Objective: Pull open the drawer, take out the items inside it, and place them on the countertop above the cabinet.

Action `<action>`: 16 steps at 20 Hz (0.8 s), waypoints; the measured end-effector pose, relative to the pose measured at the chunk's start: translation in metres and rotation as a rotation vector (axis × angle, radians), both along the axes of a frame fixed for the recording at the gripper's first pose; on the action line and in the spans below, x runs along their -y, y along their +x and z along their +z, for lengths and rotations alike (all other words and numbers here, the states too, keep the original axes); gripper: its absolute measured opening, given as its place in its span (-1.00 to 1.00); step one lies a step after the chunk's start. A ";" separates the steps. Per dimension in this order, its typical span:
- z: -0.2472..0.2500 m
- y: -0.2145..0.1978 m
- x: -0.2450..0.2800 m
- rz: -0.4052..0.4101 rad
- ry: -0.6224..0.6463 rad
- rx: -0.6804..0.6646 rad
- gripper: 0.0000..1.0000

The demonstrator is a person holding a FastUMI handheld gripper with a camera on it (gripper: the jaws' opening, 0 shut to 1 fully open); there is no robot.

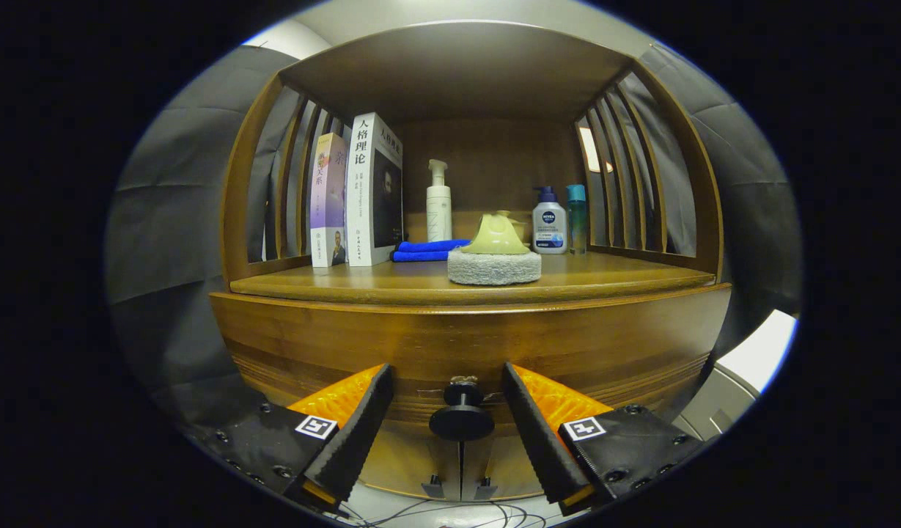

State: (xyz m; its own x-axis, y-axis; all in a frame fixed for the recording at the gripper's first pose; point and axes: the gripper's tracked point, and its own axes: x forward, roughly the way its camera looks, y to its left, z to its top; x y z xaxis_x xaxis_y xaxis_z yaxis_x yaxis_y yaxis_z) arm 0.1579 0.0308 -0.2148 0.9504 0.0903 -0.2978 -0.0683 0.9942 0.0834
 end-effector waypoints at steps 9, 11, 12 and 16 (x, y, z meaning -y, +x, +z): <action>-0.007 0.008 0.007 -0.035 -0.008 -0.024 0.91; 0.000 -0.002 0.012 -0.041 -0.042 -0.025 0.92; 0.005 -0.008 0.013 -0.046 -0.054 -0.024 0.92; 0.044 -0.035 0.017 -0.059 -0.063 -0.025 0.93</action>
